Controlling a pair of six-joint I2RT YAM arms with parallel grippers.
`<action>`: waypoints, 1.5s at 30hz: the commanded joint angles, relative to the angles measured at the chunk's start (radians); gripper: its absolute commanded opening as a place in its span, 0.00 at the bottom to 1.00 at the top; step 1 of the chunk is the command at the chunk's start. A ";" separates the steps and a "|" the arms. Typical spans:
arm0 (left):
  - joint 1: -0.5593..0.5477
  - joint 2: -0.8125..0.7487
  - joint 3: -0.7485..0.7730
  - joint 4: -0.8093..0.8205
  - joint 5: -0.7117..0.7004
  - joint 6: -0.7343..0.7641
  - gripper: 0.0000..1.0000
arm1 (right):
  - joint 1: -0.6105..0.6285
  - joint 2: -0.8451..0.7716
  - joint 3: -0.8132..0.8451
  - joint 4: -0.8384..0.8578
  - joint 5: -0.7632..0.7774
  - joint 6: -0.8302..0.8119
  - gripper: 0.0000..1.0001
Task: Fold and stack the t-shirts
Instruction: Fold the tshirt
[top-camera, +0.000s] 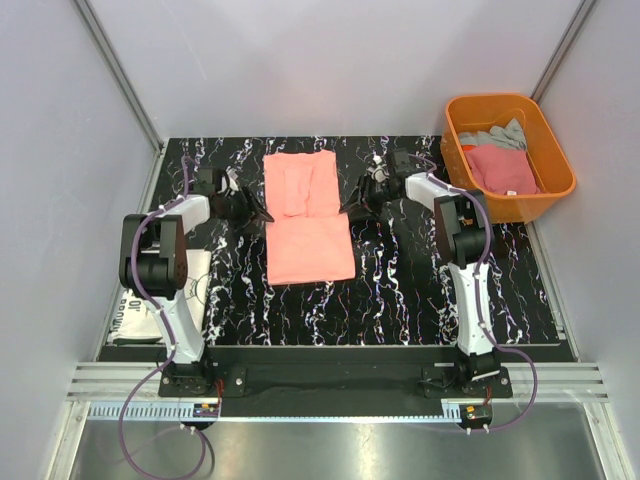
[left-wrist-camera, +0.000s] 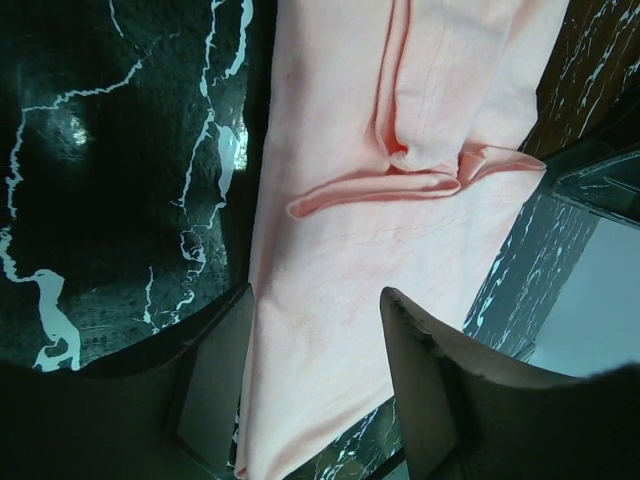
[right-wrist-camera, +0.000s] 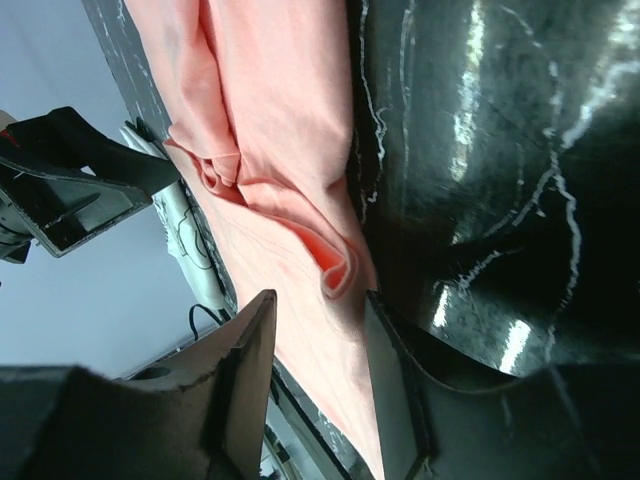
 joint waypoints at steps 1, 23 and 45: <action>0.020 -0.050 0.030 -0.009 -0.014 0.017 0.61 | 0.022 0.014 0.045 0.006 -0.015 0.012 0.46; -0.101 -0.038 0.165 0.071 -0.003 0.097 0.50 | 0.051 -0.019 0.015 0.002 0.038 0.024 0.34; -0.414 0.231 0.485 -0.015 -0.469 0.279 0.45 | -0.006 -0.068 -0.047 -0.052 0.034 -0.060 0.50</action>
